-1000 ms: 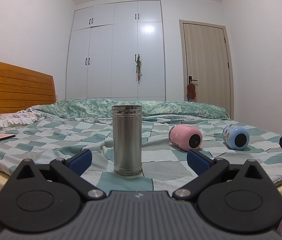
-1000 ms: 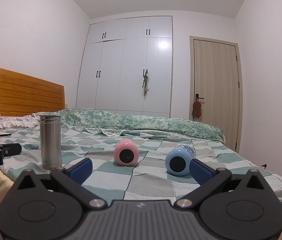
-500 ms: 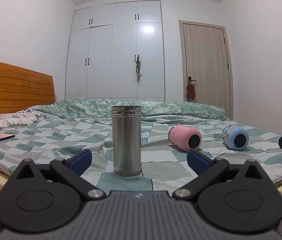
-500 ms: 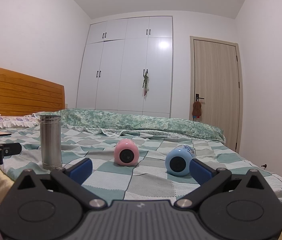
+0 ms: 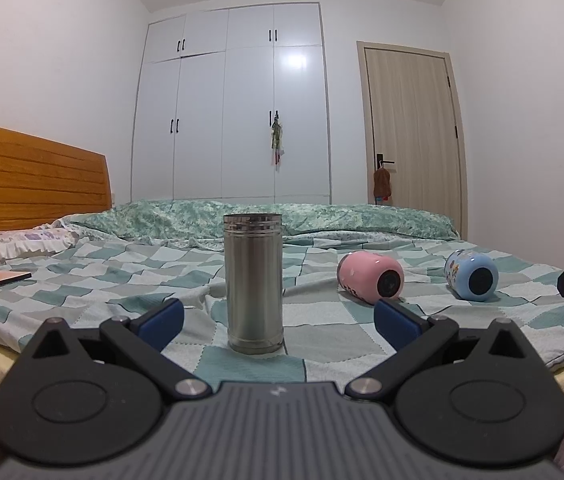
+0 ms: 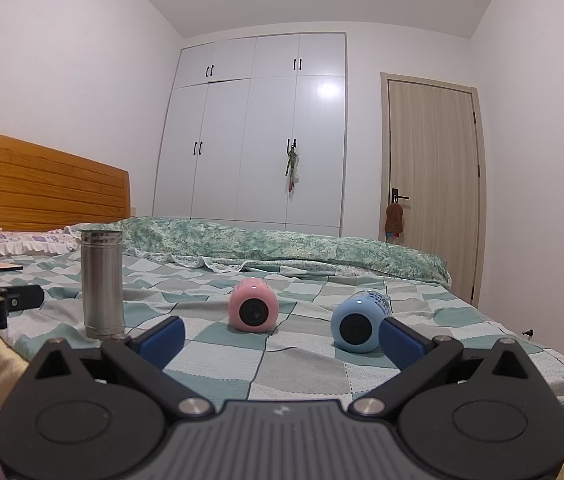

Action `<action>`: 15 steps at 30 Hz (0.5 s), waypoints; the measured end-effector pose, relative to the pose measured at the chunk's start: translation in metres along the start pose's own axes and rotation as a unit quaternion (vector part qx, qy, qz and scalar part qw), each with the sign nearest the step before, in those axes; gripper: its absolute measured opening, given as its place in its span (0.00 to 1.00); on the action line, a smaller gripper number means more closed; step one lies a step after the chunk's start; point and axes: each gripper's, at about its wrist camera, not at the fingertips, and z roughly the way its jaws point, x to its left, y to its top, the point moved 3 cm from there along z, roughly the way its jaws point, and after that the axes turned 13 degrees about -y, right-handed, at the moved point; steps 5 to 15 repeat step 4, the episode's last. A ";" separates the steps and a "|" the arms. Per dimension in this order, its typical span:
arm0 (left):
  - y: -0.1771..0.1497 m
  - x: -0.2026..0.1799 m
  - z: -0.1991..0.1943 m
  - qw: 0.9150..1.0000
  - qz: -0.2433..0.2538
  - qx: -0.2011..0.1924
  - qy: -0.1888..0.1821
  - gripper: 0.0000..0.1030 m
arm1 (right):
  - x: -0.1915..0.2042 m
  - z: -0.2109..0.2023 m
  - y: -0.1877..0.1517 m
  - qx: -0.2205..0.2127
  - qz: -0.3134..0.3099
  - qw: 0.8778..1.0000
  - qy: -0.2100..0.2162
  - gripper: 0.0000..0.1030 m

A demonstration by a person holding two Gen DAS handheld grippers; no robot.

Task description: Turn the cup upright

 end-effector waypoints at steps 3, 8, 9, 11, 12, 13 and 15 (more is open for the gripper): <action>-0.001 0.002 -0.001 1.000 -0.002 0.000 0.000 1.00 | 0.000 0.000 0.000 0.000 0.000 1.000 0.000 1.00; -0.001 0.002 -0.001 1.000 -0.002 0.001 0.000 1.00 | 0.000 0.000 0.000 0.000 -0.001 1.000 0.000 1.00; -0.001 0.002 -0.001 1.000 -0.002 0.001 0.000 1.00 | 0.000 0.000 0.000 0.000 -0.001 1.000 0.000 1.00; -0.001 0.002 -0.001 1.000 -0.002 0.001 0.000 1.00 | 0.000 0.000 0.000 0.000 -0.001 1.000 0.000 1.00; -0.001 0.002 -0.001 1.000 -0.002 0.001 0.000 1.00 | 0.000 0.000 0.000 0.000 -0.001 1.000 0.000 1.00; -0.001 0.002 -0.001 1.000 -0.002 0.001 0.000 1.00 | 0.000 0.000 0.000 0.000 -0.001 1.000 0.000 1.00; -0.001 0.002 -0.001 1.000 -0.002 0.001 0.000 1.00 | 0.000 0.000 0.000 0.000 -0.001 1.000 0.000 1.00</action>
